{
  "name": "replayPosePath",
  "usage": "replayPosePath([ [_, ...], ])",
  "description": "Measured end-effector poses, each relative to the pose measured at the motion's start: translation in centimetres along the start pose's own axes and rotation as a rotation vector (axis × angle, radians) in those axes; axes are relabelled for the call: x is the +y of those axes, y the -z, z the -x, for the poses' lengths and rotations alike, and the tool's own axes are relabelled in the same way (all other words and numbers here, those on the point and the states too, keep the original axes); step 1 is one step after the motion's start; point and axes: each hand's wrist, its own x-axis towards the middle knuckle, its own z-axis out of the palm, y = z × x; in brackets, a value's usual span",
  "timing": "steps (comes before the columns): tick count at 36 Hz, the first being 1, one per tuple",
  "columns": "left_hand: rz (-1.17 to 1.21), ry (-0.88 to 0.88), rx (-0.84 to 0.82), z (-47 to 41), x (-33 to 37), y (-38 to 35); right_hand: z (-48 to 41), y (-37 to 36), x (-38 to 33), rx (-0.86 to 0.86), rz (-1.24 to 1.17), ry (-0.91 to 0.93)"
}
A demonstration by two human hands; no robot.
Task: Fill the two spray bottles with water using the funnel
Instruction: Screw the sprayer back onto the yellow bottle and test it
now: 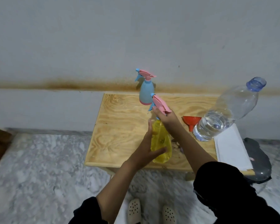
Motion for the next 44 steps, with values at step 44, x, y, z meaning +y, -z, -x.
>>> replayPosePath([
  [44,0.269,0.296,0.230,6.0,-1.9,-9.5,2.3,-1.3,6.9,-0.260,0.252,-0.129],
])
